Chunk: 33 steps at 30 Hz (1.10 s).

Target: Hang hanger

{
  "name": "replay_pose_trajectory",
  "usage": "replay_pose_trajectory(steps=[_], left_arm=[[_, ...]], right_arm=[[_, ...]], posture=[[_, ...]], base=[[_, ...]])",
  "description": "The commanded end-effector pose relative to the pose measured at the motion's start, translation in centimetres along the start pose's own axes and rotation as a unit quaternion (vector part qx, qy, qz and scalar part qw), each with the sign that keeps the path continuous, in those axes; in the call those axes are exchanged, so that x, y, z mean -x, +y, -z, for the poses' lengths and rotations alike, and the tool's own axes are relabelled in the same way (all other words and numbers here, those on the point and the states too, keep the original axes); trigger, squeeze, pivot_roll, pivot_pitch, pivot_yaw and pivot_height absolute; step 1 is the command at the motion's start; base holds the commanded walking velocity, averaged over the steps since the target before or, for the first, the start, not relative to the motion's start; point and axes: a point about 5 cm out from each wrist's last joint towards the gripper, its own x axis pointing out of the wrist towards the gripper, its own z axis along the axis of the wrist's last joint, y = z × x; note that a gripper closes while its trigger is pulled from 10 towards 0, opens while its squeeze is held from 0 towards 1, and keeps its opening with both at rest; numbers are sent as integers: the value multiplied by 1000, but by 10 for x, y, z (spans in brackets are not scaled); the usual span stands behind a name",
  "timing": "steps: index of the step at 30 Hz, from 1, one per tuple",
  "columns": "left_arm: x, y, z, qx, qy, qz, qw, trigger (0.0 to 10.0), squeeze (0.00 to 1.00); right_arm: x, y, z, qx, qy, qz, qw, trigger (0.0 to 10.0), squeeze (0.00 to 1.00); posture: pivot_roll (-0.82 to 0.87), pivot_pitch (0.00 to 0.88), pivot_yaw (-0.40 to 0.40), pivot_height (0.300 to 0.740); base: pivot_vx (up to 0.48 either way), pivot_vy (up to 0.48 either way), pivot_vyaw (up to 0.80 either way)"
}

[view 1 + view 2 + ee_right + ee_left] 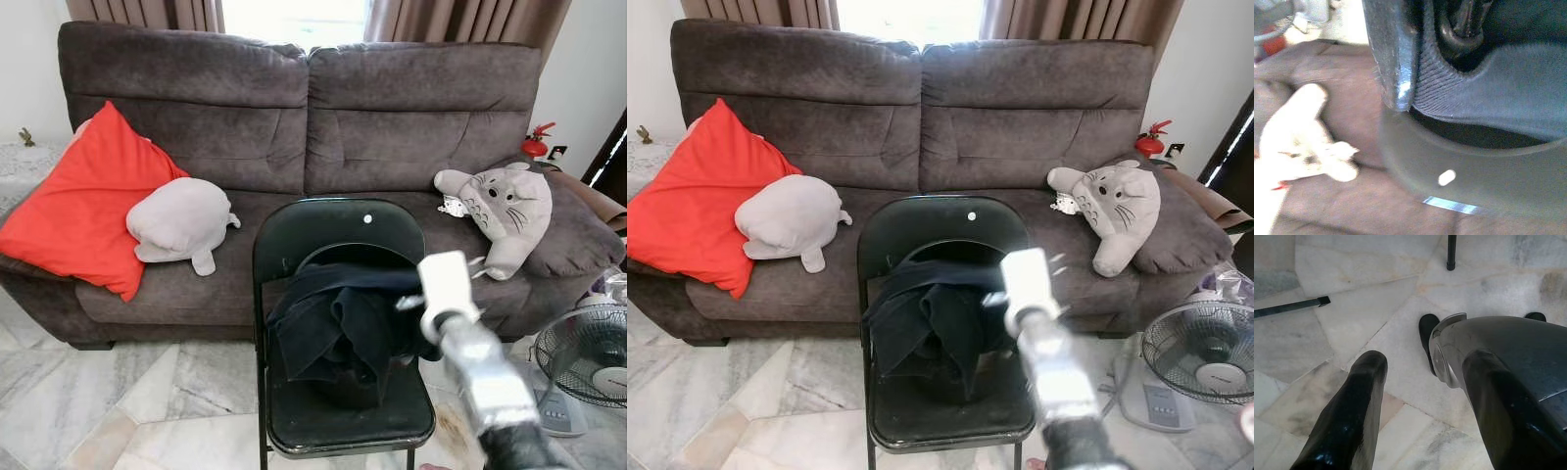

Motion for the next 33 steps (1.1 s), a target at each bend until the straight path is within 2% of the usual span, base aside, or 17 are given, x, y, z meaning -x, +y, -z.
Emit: replay_pose_trajectory(steps=[1,3,4,6,8,10,13,14,15,18,20,21,23,26,33], left_arm=[[0,0,0,-8,7,1,1000,10000,0],[0,0,0,-8,7,1,1000,10000,0],[0,0,-1,-9,6,1,1000,10000,0],[0,1,-1,-9,6,0,1000,10000,0],[0,1,-2,-10,5,-2,1000,10000,0],[0,1,-1,-12,6,-3,1000,10000,0],[0,1,-1,-12,7,-3,1000,10000,0],[-1,1,-1,-12,7,-3,1000,10000,0],[-1,1,-2,-11,6,-3,1000,10000,0],[-1,1,-2,-11,7,-3,1000,10000,0],[0,2,-2,-12,7,-4,1000,10000,0],[0,2,-2,-12,7,-3,1000,10000,0],[0,2,-1,-10,7,-4,1000,10000,0],[0,2,-1,-6,8,-6,1000,10000,0],[0,2,-1,-6,8,-6,1000,10000,0]], right_arm=[[-4,-17,-13,-18,-22,43,999,0,0],[-7,-27,-29,-28,-50,70,996,0,0],[-10,-39,-61,-47,-106,93,989,0,0],[-9,-46,-96,-43,-167,113,979,0,0],[4,-52,-145,-27,-266,141,953,0,0],[13,-48,-158,-43,-298,138,944,0,0],[14,-39,-144,-53,-276,118,952,0,0],[12,-22,-116,-71,-232,78,967,10000,0],[14,-14,-93,-85,-199,66,974,10000,0],[14,-13,-79,-89,-177,70,978,10000,0],[14,-19,-80,-87,-184,80,976,10000,0],[13,-21,-87,-62,-201,80,974,10000,0],[13,-20,-94,-53,-214,75,972,10000,0],[10,-15,-88,-52,-192,71,978,10000,0],[10,-15,-88,-52,-192,71,978,10000,0]], posture=[[23,0,-14,740],[19,0,-10,740],[15,0,-6,740],[16,0,-3,740],[15,0,-1,740],[14,0,-1,740],[13,0,-2,740],[15,0,-4,740],[20,0,-6,740],[18,0,-4,740],[17,0,-3,740],[17,0,-3,740],[26,0,-8,740],[39,0,-12,740],[39,0,-12,740]], base=[[0,0,0],[0,0,0],[0,0,0],[0,0,0],[0,0,0],[0,0,0],[0,0,0],[0,0,0],[0,0,0],[0,0,0],[0,0,0],[0,0,569],[0,0,800],[0,0,800],[0,0,800]])
